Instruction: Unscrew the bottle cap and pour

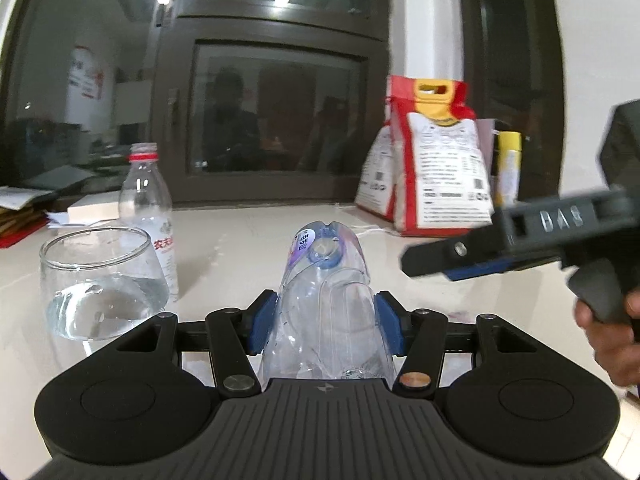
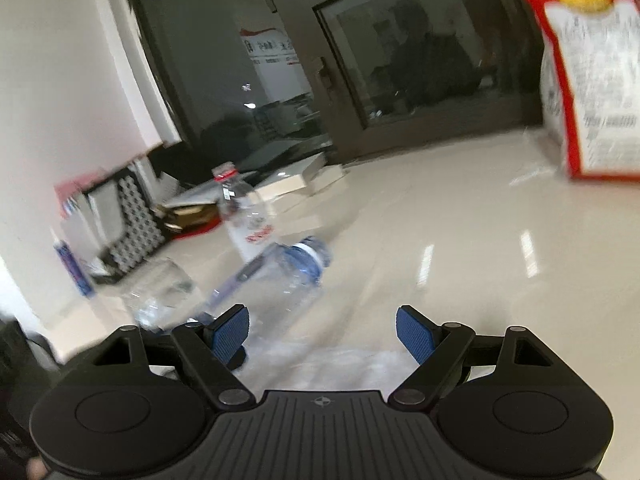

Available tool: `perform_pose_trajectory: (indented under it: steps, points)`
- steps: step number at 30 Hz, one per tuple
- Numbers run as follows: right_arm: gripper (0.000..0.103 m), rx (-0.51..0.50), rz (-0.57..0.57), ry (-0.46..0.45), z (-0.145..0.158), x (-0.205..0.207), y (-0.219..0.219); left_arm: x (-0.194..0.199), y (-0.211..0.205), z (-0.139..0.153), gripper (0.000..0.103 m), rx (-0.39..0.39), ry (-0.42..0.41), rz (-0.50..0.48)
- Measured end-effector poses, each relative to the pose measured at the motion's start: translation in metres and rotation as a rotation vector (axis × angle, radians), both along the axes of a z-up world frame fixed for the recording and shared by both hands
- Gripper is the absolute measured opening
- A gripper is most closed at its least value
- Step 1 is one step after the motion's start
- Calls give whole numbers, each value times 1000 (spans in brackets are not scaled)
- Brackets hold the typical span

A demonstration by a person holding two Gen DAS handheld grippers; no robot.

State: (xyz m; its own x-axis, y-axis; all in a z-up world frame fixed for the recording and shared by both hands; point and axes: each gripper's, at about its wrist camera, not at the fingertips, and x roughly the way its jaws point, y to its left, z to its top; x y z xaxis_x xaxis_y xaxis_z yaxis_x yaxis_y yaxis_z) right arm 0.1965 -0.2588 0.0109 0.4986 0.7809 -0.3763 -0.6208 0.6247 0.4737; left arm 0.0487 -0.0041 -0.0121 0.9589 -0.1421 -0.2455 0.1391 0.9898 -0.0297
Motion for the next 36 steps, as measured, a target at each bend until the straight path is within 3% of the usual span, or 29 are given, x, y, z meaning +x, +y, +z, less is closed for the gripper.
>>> perform_pose_trajectory:
  steps: [4,13,20,28,36]
  points:
    - [84,82,35,67,-3,4,-6,-13,-2,-2,57,30,-27,-38]
    - [86,306,121,260,-23,19,-13,-34,-8,3,57,17,-83,-136]
    - [71,358,137,304,-31,25,-15,-40,-15,4,57,33,-75,-166]
    - [65,320,119,245,-24,21,-10,-35,-16,4,57,71,-27,-163]
    - [63,167,121,48,9,2,8,-23,-12,5,57,88,41,-143]
